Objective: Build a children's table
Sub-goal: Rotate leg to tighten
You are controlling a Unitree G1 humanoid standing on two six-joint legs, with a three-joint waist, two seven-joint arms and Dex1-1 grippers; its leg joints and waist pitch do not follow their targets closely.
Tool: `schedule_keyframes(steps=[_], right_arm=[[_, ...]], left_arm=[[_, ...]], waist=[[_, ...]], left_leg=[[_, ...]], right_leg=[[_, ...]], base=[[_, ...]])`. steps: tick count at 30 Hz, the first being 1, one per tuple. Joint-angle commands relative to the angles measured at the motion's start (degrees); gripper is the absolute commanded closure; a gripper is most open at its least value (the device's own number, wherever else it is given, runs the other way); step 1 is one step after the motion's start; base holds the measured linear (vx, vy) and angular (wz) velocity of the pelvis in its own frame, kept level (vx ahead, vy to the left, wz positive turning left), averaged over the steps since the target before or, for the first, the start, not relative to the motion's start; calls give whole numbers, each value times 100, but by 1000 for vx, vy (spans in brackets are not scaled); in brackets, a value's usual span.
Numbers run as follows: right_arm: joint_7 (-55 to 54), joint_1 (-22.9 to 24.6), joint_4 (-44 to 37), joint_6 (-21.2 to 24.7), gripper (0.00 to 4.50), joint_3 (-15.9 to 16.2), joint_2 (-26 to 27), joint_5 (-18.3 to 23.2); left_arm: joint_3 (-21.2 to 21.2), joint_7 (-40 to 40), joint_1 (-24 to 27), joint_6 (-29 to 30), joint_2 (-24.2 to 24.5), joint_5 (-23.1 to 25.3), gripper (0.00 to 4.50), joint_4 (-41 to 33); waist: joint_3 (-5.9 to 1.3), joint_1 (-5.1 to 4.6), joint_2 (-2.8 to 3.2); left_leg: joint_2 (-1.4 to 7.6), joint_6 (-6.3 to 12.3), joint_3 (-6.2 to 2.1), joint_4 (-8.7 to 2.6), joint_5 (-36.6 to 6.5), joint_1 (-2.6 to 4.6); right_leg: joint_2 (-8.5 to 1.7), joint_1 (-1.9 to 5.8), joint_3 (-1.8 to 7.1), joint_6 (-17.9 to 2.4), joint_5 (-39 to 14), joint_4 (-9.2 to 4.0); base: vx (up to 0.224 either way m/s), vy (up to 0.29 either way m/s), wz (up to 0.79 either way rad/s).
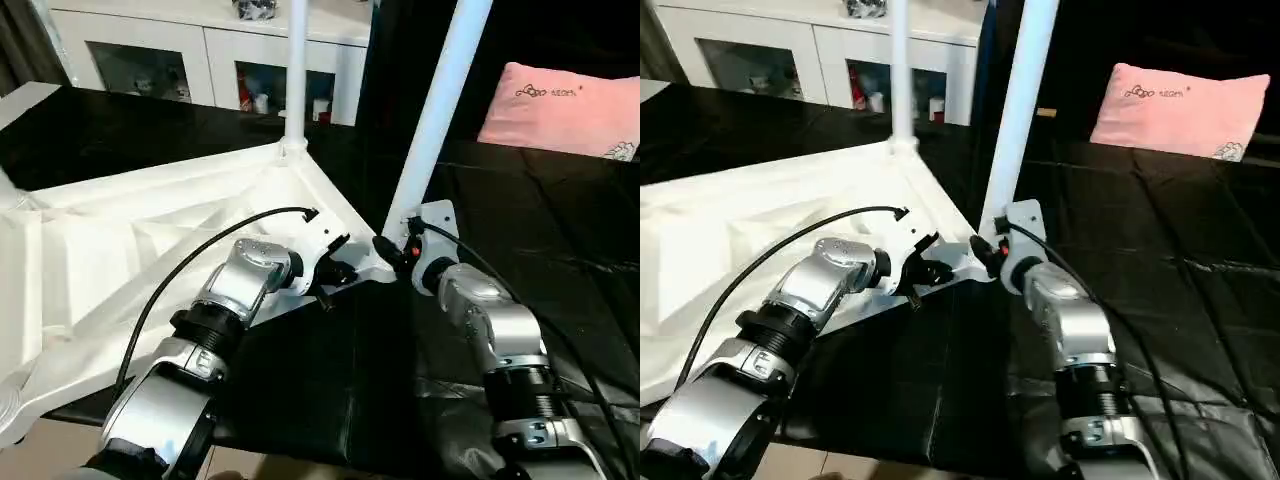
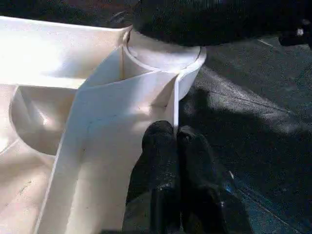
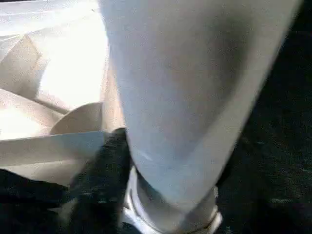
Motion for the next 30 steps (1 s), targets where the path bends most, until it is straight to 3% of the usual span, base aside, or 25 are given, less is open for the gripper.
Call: schedule_keyframes(steps=[1,6,9,12,14,17,19,21,22,23,24,27,28,30], right_arm=[[316,124,-29,124,165,514,233,140],[517,342,-414,216,133,426,94,373],[605,571,-549,-81,90,604,-214,67],[808,907,-719,-469,49,414,-424,154],[824,1128,-926,-513,46,96,-492,360],[1070,1410,-1196,-596,5,-71,-748,502],[1234,1591,-1395,-478,1,-199,-903,675],[1491,1737,-1544,-445,1,-227,-1066,812],[1729,1857,-1637,-522,1,-218,-1213,894],[1834,1908,-1677,-550,1,-225,-1277,936],[1914,1941,-1705,-582,1,-247,-1308,987],[2012,1947,-1777,-551,1,-340,-1333,1192],[2064,1934,-1809,-496,1,-357,-1344,1319],[2120,1913,-1819,-405,0,-329,-1344,1425]], left_arm=[[-94,-114,-190,-144,-253,-231,450,-318],[-152,-246,-143,-416,-59,-97,450,-277],[-164,-366,-144,-633,39,-84,450,-194],[-193,-148,-171,-918,111,75,450,-26],[-207,-148,-146,-967,156,104,450,3],[-208,-204,-97,-1013,203,82,450,-29],[-227,-259,-48,-1101,243,75,450,-61],[-244,-306,-7,-1175,277,64,450,-84],[-267,-350,24,-1263,308,52,450,-91],[-276,-370,38,-1305,324,47,450,-94],[-284,-384,56,-1344,336,43,450,-105],[-242,-362,78,-1392,345,13,450,-168],[-187,-422,86,-1366,342,-80,450,-241],[-100,-522,95,-1234,338,-235,423,-387]], waist=[[-390,41,70],[-390,68,82],[-388,81,130],[-385,109,90],[-371,129,75],[-365,155,59],[-362,186,46],[-361,210,24],[-354,215,-39],[-356,231,-20],[-358,226,-69],[-354,227,-32],[-345,227,-126],[-353,245,-91]], left_leg=[[146,209,-60,-344,-856,17],[152,215,-67,-356,-859,17],[153,182,-66,-353,-920,20],[138,219,-60,-342,-934,2],[144,275,-59,-345,-956,8],[156,299,-56,-348,-965,9],[156,330,-55,-347,-927,-1],[137,380,-46,-337,-895,-3],[128,407,-38,-333,-874,-15],[130,426,-40,-328,-869,-11],[136,456,-37,-328,-823,-25],[140,447,-42,-330,-838,-14],[135,466,-38,-328,-808,-29],[155,462,-42,-333,-725,-20]], right_leg=[[-526,367,359,-829,-1271,-511],[-528,379,369,-813,-1164,-504],[-529,375,368,-836,-1143,-506],[-535,391,367,-767,-1280,-527],[-528,377,359,-708,-1430,-539],[-527,367,358,-657,-1510,-558],[-530,371,361,-640,-1503,-542],[-531,367,356,-582,-1591,-560],[-528,373,346,-518,-1705,-572],[-535,373,346,-492,-1748,-571],[-535,362,347,-445,-1760,-574],[-538,336,334,-436,-1880,-583],[-539,340,328,-403,-1947,-572],[-552,321,335,-425,-1912,-569]], base=[[0,0,0],[0,0,0],[0,0,0],[0,0,0],[0,0,0],[0,0,0],[0,0,0],[0,0,0],[0,0,0],[0,0,0],[0,0,0],[0,0,0],[0,0,0],[0,0,0]])
